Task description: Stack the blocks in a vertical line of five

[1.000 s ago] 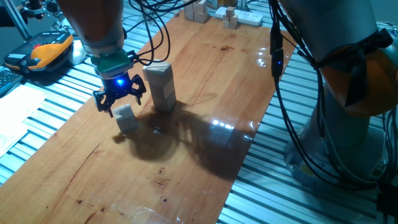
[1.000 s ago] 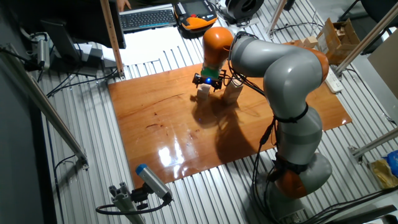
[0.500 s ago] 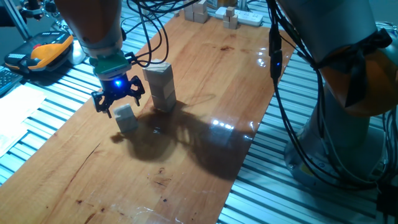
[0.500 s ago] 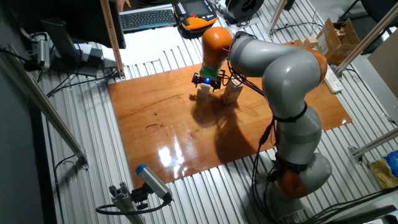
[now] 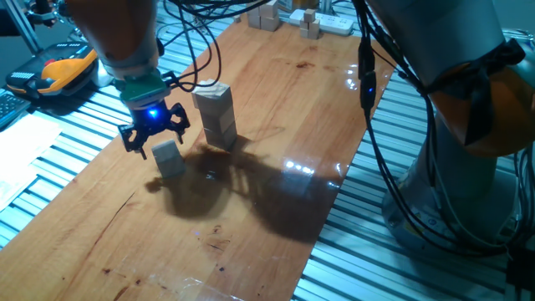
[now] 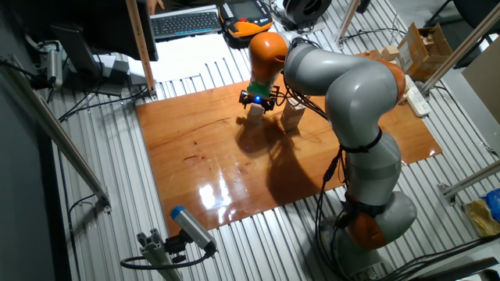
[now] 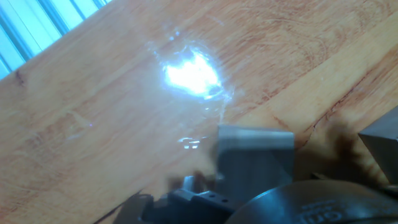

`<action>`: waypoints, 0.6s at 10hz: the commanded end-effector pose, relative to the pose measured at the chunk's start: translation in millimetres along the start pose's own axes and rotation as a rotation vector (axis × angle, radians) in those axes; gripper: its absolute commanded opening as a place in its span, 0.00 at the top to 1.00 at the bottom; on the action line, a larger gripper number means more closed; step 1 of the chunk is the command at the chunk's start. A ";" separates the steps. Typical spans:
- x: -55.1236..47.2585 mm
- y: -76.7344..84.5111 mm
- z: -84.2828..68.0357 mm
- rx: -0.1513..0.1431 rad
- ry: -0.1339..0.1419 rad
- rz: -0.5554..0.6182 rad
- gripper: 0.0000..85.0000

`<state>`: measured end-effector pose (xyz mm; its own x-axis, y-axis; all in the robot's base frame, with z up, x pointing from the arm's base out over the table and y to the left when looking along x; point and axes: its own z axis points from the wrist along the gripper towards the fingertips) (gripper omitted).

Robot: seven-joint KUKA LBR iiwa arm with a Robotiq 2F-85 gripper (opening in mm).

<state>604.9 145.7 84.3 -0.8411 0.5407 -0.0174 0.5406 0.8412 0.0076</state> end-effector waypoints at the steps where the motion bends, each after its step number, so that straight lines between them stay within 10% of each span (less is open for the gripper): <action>1: -1.3 -0.3 0.3 -0.003 0.003 0.000 0.20; 5: -4.6 -1.0 2.6 0.002 -0.001 -0.001 0.20; 6: -4.6 -1.0 3.3 0.003 -0.002 -0.003 0.00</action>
<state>608.4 142.4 80.8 -0.8418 0.5395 -0.0197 0.5395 0.8420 0.0039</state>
